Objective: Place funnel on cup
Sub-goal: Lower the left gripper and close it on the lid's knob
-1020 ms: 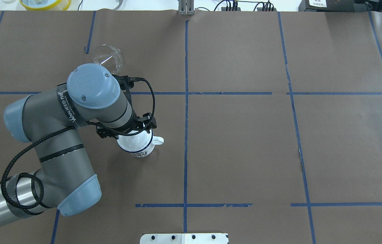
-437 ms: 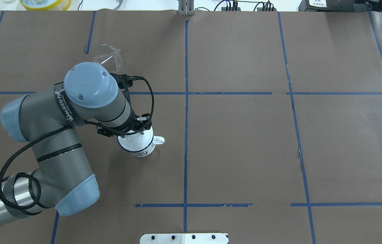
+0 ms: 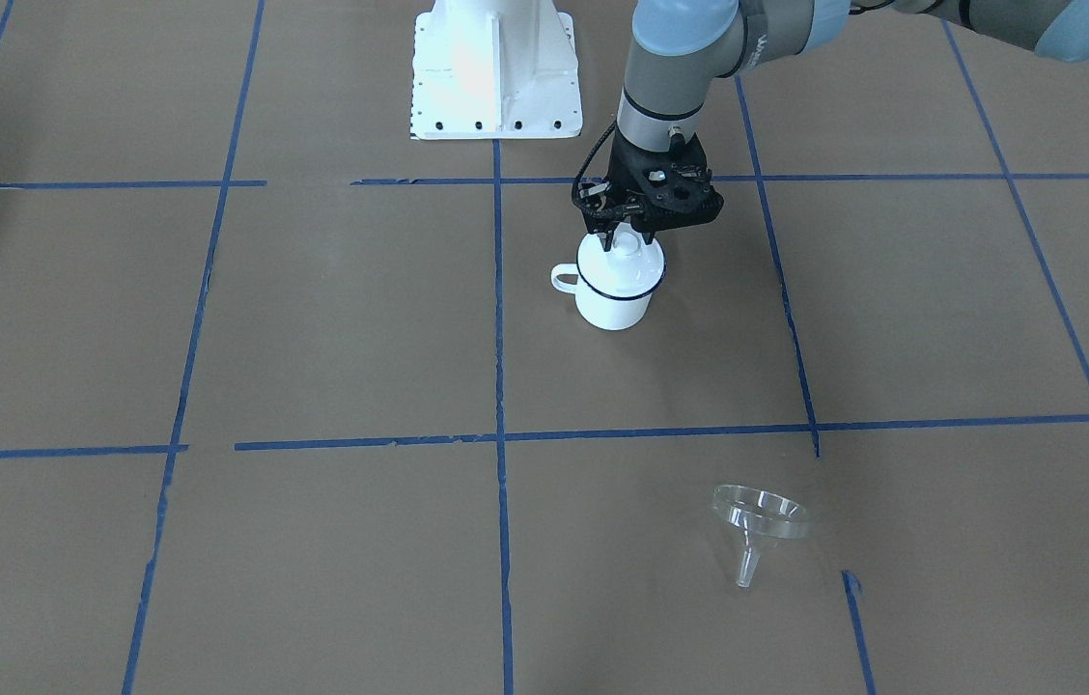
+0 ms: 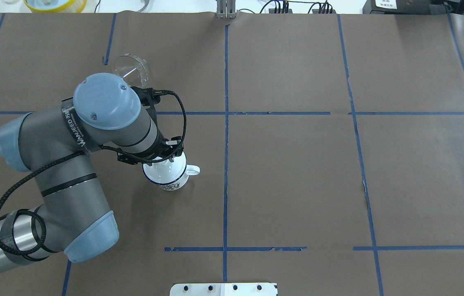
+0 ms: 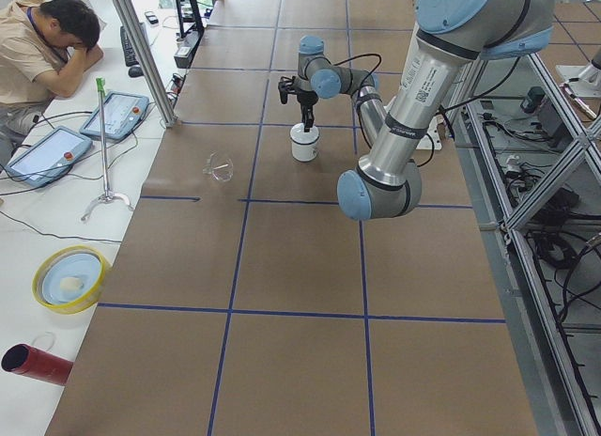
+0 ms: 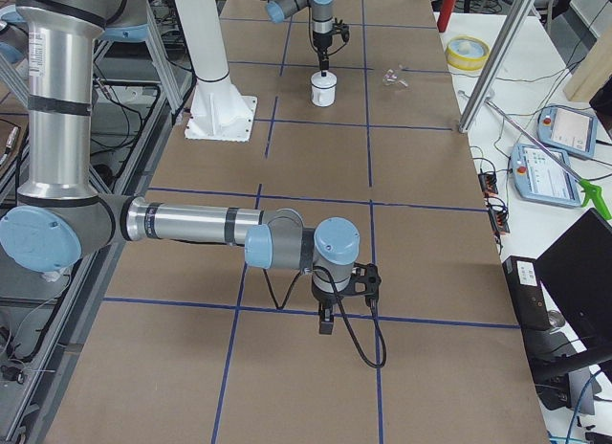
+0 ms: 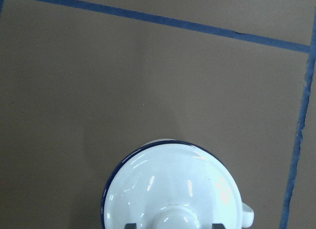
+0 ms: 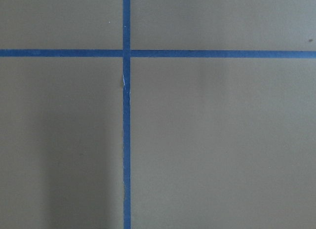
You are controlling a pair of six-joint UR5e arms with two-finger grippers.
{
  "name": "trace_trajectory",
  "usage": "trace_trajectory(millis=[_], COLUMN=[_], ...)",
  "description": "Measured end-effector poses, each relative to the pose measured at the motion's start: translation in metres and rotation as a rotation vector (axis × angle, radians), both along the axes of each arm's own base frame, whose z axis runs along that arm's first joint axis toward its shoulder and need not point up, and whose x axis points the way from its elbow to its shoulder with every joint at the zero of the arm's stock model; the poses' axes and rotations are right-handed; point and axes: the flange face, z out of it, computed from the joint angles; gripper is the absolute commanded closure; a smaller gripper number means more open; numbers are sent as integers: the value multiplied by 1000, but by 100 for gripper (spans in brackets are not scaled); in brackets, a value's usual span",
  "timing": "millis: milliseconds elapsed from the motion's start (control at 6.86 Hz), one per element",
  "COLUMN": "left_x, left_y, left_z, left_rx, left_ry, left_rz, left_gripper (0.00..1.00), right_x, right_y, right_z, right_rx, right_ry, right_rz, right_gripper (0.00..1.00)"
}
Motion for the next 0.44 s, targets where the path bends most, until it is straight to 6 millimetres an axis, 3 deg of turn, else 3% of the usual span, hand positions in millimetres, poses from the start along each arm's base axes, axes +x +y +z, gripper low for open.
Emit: trace_trajectory(millis=[291,437], left_x=[1,1], left_y=[0,0], left_z=[1,1], left_rx=[-1,-1], left_ry=[-3,-4], left_rz=[0,0], left_gripper=[51,76], right_x=[0,0], right_y=[0,0], right_z=[0,0], right_rx=[0,0], right_ry=[0,0], right_rz=[0,0], right_gripper=[0,0])
